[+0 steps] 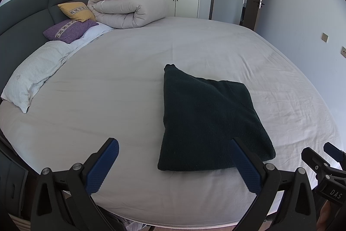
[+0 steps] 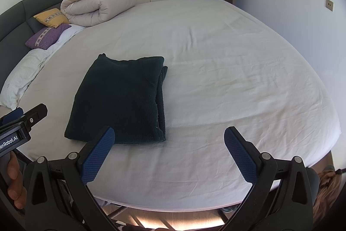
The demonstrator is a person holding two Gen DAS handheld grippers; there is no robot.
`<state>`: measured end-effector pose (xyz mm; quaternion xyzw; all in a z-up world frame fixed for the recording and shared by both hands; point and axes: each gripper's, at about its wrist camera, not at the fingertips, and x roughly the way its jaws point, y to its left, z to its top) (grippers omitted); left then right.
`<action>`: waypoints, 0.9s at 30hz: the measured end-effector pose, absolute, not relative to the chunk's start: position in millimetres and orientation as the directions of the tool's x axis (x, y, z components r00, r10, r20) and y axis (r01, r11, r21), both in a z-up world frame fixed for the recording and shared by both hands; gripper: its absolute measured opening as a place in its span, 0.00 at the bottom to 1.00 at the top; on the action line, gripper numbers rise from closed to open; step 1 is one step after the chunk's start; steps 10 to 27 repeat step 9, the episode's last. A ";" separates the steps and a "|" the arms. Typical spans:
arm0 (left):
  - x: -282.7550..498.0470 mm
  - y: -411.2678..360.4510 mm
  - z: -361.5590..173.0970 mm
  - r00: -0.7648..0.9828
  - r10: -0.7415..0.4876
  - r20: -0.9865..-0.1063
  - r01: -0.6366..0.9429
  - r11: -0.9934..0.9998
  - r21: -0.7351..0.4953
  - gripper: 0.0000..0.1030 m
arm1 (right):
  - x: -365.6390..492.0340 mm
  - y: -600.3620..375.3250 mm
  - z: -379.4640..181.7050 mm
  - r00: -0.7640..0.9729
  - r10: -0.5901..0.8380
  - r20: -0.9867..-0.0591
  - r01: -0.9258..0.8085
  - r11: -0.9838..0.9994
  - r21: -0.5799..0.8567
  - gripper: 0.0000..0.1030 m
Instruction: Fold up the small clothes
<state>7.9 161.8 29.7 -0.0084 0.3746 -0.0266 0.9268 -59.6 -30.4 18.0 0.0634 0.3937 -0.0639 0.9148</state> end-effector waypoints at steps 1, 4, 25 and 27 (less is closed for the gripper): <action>8.6 161.7 29.0 0.718 -0.055 -0.694 0.043 0.998 -0.035 1.00 | -59.3 -31.2 18.0 0.682 -0.067 -0.728 0.167 0.984 0.066 1.00; 8.6 161.7 27.3 0.716 -0.054 -0.696 0.040 0.999 -0.036 1.00 | -57.8 -32.4 17.2 0.680 -0.065 -0.731 0.167 0.984 0.068 1.00; 9.0 160.8 26.1 0.724 -0.038 -0.689 0.034 0.999 -0.020 1.00 | -56.6 -32.8 16.0 0.677 -0.062 -0.733 0.167 0.983 0.071 1.00; 9.0 160.8 26.1 0.724 -0.038 -0.689 0.034 0.999 -0.020 1.00 | -56.6 -32.8 16.0 0.677 -0.062 -0.733 0.167 0.983 0.071 1.00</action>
